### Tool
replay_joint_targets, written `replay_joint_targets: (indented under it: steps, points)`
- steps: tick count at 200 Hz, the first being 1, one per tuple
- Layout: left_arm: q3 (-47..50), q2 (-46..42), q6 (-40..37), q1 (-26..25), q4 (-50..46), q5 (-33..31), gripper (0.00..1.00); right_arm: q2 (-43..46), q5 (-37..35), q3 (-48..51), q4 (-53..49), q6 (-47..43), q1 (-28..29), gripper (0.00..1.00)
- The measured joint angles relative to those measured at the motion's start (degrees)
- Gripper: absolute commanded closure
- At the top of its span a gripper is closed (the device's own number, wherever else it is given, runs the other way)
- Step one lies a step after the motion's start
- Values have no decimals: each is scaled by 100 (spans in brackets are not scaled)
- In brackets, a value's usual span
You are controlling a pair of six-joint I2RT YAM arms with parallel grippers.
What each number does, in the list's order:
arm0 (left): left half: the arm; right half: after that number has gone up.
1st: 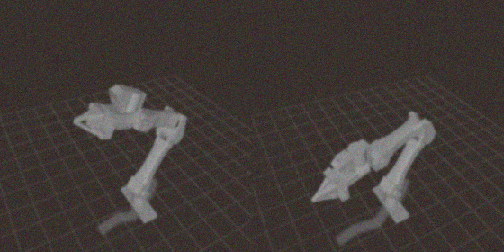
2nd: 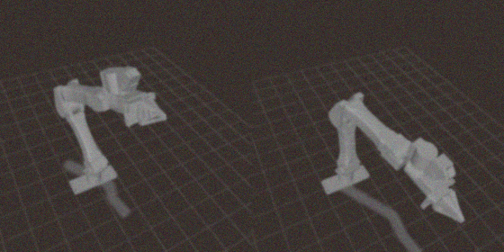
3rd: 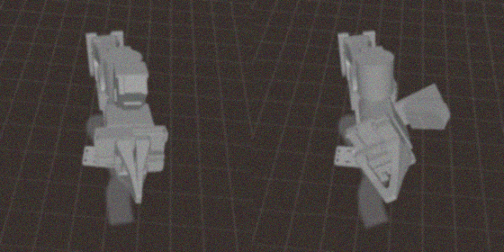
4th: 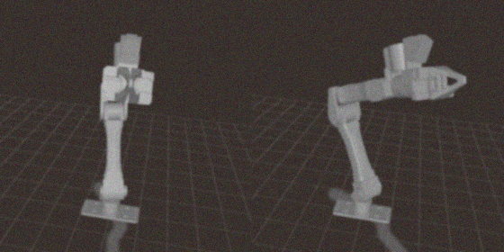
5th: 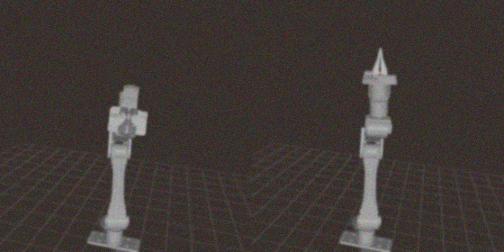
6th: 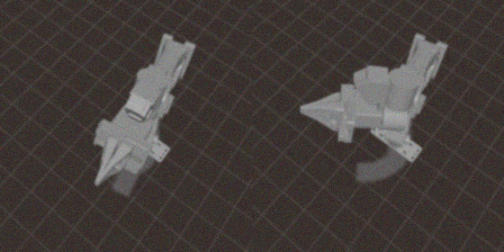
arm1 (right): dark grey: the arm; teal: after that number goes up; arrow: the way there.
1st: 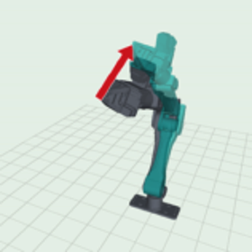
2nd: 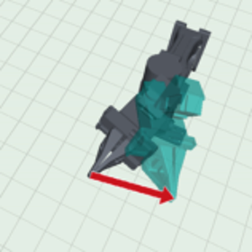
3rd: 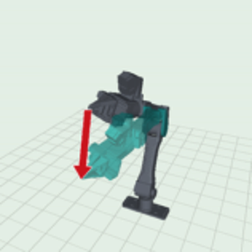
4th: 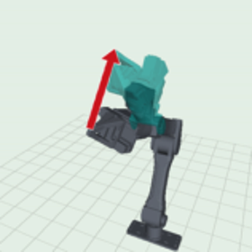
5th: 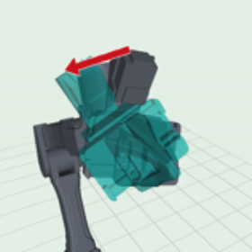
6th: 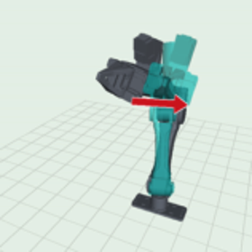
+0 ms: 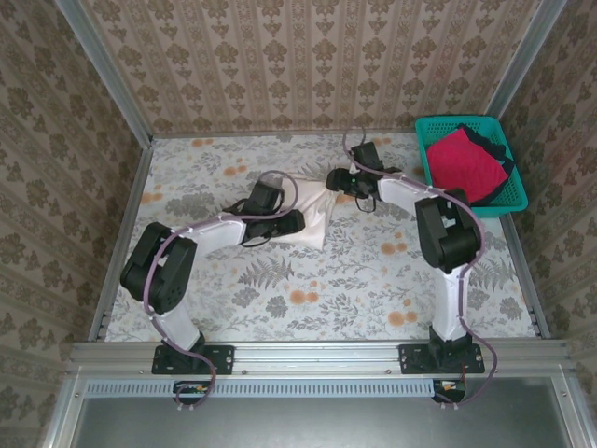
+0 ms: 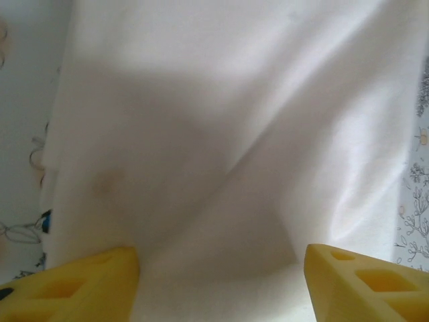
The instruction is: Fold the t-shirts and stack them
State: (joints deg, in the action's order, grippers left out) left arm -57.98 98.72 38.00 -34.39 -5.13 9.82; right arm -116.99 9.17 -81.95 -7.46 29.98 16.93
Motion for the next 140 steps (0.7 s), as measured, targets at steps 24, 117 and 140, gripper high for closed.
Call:
replay_joint_targets:
  steps: [24, 117, 140]
  points:
    - [-776, 7, -225, -201, -389, -262, 24, 876, -227, 754, 315, -61, -188, 15]
    - [-4548, 2402, -1534, -1078, -2645, -1985, 26, 4011, -612, 4061, 1250, -549, -730, 12]
    - [-5141, 3051, -1694, -1167, -3152, -2170, 29, 4498, -345, 4555, 1384, -704, -721, 12]
